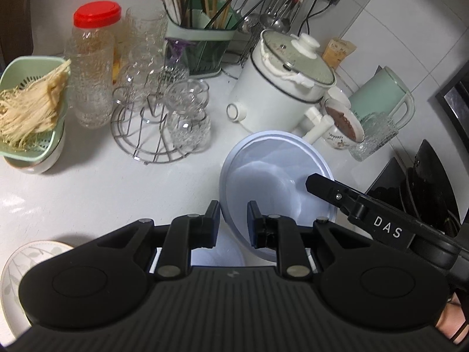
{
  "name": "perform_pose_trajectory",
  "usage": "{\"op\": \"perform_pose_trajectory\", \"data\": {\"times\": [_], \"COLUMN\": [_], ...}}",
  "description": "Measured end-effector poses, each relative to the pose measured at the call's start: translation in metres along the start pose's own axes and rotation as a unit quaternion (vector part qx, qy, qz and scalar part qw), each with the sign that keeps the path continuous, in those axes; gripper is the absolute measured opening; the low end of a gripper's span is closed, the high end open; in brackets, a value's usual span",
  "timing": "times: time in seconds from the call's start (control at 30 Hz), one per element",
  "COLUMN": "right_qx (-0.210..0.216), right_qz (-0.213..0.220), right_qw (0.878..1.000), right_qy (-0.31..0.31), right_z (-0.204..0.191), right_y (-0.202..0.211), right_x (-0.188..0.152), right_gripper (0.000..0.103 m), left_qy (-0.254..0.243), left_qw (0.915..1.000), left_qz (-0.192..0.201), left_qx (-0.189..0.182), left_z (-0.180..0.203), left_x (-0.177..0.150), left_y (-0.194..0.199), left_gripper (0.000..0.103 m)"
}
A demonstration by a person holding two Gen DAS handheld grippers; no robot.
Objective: Organize plates and bowls
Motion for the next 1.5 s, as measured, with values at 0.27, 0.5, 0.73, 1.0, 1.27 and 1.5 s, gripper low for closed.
{"op": "perform_pose_trajectory", "data": {"times": [0.27, 0.5, 0.73, 1.0, 1.27, 1.5], "right_qx": [-0.017, -0.025, -0.027, -0.004, -0.01, -0.008], "right_qz": [-0.042, -0.086, -0.122, -0.146, -0.127, -0.088], "right_qw": [0.999, 0.996, 0.992, 0.989, 0.992, 0.996], "right_qy": [-0.002, 0.006, -0.004, -0.018, -0.003, 0.001], "right_z": [-0.008, -0.019, -0.019, -0.014, -0.017, -0.019], "right_y": [-0.019, -0.042, -0.062, -0.077, -0.064, -0.035], "right_x": [-0.02, -0.04, -0.056, -0.066, -0.06, -0.048], "right_gripper": [0.024, 0.024, 0.025, 0.025, 0.049, 0.049], "left_qy": [0.006, 0.016, 0.027, 0.034, 0.029, 0.007], "left_qw": [0.9992, 0.9969, 0.9946, 0.9944, 0.996, 0.9981], "left_qz": [-0.037, -0.073, -0.096, -0.086, -0.071, -0.034], "left_qx": [0.009, 0.027, 0.031, 0.051, 0.048, 0.052], "left_z": [-0.022, -0.041, -0.053, -0.06, -0.056, -0.035], "left_x": [-0.017, -0.033, -0.04, -0.044, -0.042, -0.035], "left_y": [-0.021, -0.036, -0.045, -0.048, -0.033, -0.009], "left_gripper": [0.023, 0.023, 0.024, 0.024, 0.037, 0.042]}}
Point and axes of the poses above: each gripper's, at about its wrist camera, not at the fingertips, and y roughly against the way its jaws point, z to its right, x to its top, the point moved 2 cm from there along -y, roughly the way its jaws point, and after that the axes turned 15 degrees about -z, right-handed, at the moved point
